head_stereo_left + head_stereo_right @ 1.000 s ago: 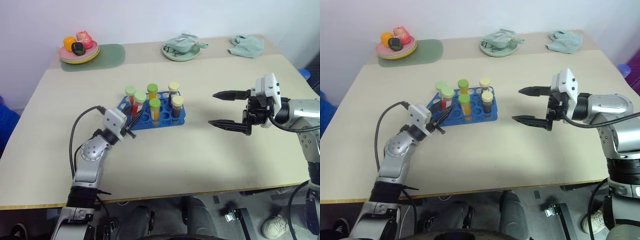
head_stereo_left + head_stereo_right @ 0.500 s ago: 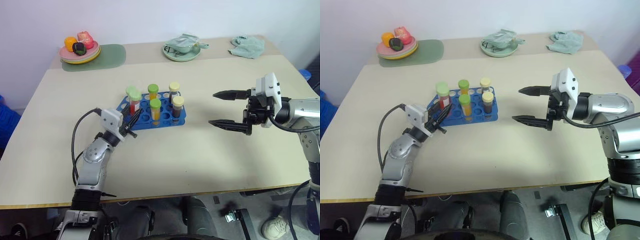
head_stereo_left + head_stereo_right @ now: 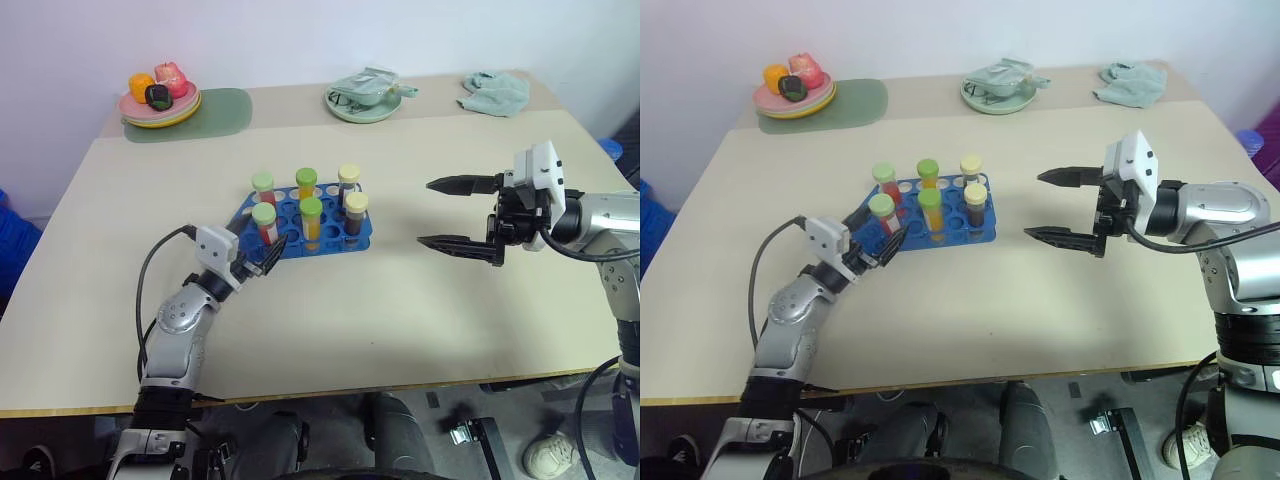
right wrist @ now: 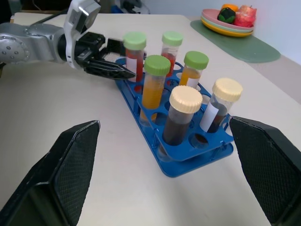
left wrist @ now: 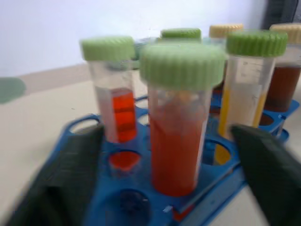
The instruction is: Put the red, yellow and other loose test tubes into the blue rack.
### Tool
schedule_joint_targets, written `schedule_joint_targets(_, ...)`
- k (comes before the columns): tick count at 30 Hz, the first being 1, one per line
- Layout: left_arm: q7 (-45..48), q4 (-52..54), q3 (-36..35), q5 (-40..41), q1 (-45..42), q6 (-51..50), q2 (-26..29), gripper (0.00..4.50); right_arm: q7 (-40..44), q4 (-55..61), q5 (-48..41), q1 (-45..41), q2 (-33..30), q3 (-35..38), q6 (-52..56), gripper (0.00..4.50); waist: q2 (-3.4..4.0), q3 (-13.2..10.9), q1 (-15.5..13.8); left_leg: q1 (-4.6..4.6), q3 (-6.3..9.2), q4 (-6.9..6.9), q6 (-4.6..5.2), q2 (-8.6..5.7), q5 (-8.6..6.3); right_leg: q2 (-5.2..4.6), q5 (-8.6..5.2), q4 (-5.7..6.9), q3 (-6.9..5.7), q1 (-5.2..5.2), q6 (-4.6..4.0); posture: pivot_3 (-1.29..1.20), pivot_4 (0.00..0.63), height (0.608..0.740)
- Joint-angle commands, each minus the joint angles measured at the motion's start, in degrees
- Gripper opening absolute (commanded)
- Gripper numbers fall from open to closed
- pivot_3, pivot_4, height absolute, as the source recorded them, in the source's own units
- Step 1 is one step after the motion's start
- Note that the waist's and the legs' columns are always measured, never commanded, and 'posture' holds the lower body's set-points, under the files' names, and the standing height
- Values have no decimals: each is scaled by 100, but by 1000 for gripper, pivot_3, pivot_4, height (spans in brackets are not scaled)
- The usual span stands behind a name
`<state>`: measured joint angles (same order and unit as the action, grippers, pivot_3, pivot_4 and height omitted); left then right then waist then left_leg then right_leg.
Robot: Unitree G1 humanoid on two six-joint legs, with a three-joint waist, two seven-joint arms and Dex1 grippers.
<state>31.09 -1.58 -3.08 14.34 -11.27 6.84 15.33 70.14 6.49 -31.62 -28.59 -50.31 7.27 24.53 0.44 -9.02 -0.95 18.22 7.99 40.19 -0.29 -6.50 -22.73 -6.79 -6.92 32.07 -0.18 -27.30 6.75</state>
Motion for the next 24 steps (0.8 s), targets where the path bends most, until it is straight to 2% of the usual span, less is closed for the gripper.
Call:
schedule_joint_targets(1, 7, 409, -165, 122, 72, 83, 113, 4477, 22, -4, -6, -177, -3, 72, -123, 4500, 0, 0, 8, 0, 0, 0, 0, 0, 0, 0, 0, 0, 0, 0, 0, 0, 150, 740)
schedule_joint_targets(6, 114, 972, -547, 475, 341, -347, 574, 4477, 107, -186, 44, -232, 8, 15, -227, 4500, 0, 0, 25, -1, 0, -4, 0, 4, 0, 3, 0, 0, 0, -4, 0, 0, 150, 740)
schedule_joint_targets(10, 520, 1391, -1042, 1171, 505, -1049, 1275, 4477, 307, -380, 26, -158, -30, 44, -276, 4500, 1, 0, 18, 0, 0, -5, 0, 6, 0, 4, 0, 1, 0, -4, -1, 0, 150, 740)
schedule_joint_targets(17, 2131, 1510, -1990, 2306, 609, -2004, 3034, 4477, 721, -648, 102, 283, -110, 153, -659, 4500, 1, -2, 26, 0, 0, -8, 4, 5, -2, 5, -1, 1, 0, -4, -1, 0, 150, 740)
schedule_joint_targets(24, 2973, 1635, -2097, 2751, 703, -2811, 3829, 4477, 1026, -1472, 323, 248, -244, 266, -1231, 4500, 7, -5, 32, -2, -2, -11, 4, 7, -2, 10, -1, 2, 0, -4, -2, 0, 150, 740)
